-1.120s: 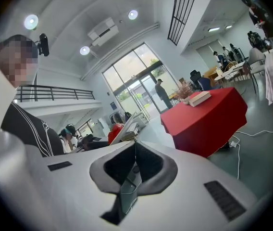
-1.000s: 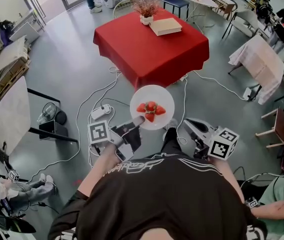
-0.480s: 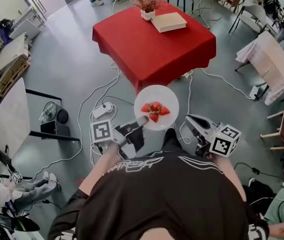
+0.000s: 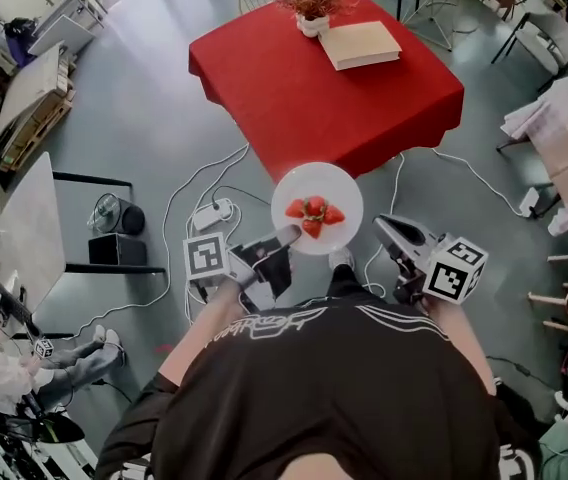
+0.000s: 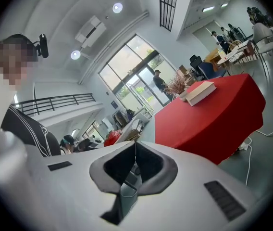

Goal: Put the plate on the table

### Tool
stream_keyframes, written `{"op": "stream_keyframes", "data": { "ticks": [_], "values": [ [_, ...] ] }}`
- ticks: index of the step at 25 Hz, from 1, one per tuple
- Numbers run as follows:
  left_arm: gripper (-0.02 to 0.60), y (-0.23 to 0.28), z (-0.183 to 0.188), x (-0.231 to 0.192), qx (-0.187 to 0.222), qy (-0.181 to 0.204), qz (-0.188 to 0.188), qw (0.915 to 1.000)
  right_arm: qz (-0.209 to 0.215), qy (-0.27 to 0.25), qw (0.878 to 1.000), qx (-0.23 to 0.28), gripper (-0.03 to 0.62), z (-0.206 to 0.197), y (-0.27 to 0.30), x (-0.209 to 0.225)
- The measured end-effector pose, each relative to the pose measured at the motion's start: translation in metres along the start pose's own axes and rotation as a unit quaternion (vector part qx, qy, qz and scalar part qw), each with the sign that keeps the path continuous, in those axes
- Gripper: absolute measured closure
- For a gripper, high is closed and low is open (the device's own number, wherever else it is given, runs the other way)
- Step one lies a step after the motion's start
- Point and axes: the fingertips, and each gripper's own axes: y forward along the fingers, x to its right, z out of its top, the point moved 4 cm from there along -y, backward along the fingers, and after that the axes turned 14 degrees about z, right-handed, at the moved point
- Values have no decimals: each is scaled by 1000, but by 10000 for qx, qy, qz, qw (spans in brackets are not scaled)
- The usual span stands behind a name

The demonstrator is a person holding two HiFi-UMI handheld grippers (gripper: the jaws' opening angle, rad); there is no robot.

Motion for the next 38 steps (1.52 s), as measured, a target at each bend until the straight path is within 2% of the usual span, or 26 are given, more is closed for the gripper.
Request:
{"op": "stream_keyframes", "data": {
  "ticks": [5,9,13,16,23,30,38],
  "values": [
    [563,53,45,25,94,-15,104,9999,197,21,9998,-18,586,54,13,55],
    [563,97,75,49,113,32,65,9999,163,56,9998,70,586,91,9,100],
    [564,129,97,66,168,120,58,9998,213,162,9995,194,586,121,2,133],
    [563,143,109,74,250,145,22,9996,169,41,9997,187,586,137,0,151],
    [563,149,117,72,399,95,78,9991,206,-54,9997,126,586,147,4,166],
    [563,150,121,71,420,105,139,9990,129,85,9997,180,586,142,3,175],
    [563,150,125,65,304,-4,113,9995,70,80,9999,127,586,140,10,174]
  ]
}}
